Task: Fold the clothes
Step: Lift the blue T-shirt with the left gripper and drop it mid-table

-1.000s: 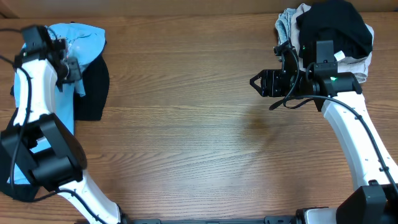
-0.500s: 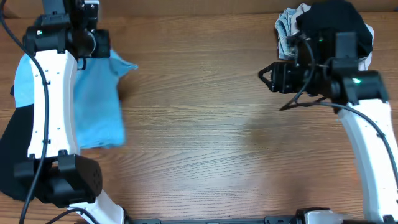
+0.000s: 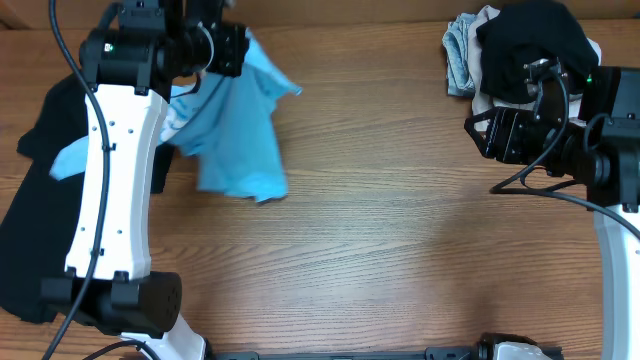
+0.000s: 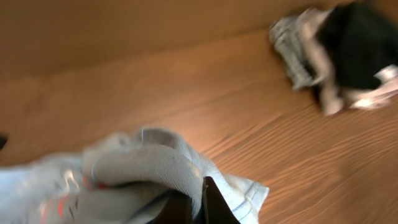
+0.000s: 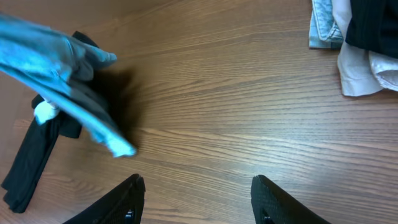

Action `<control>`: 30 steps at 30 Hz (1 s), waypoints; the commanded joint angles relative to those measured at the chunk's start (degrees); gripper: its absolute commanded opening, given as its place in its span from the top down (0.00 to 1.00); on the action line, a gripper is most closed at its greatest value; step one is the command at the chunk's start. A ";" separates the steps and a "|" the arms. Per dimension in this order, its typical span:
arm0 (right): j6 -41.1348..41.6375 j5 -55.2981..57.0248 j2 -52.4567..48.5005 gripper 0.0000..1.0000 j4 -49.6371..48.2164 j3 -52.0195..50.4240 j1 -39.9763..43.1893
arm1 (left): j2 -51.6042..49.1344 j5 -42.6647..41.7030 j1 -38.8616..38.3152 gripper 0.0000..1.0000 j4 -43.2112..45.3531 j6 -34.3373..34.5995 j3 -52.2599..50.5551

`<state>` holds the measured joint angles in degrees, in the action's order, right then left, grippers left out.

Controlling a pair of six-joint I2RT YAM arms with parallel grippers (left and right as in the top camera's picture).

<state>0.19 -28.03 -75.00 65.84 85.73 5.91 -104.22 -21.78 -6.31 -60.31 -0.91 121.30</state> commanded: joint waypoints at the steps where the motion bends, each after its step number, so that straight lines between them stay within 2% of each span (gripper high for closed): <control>1: -0.50 0.17 1.11 0.41 0.74 1.51 0.07 | 2.14 -3.80 -1.81 0.96 1.03 3.32 7.28; 4: -0.61 0.46 1.11 0.42 2.32 1.51 0.07 | 2.14 -3.74 -3.56 0.96 1.33 3.32 10.82; 6: 0.04 1.84 1.11 0.46 4.31 1.51 0.07 | 2.14 -3.76 -4.79 0.96 1.90 4.39 11.65; 13: 0.24 5.99 1.11 0.46 12.13 1.51 0.07 | 0.61 -1.95 -9.84 0.96 2.08 5.66 11.61; 22: -0.24 6.16 1.11 0.46 14.51 1.51 0.07 | 5.07 8.13 -12.00 0.96 0.59 7.37 12.57; 30: -0.24 6.19 1.11 0.45 13.53 1.51 0.07 | 15.39 20.22 -12.00 0.96 -7.87 7.39 12.61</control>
<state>0.21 -22.20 -74.83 79.96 85.84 5.91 -95.42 -7.94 -18.35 -67.26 5.87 131.41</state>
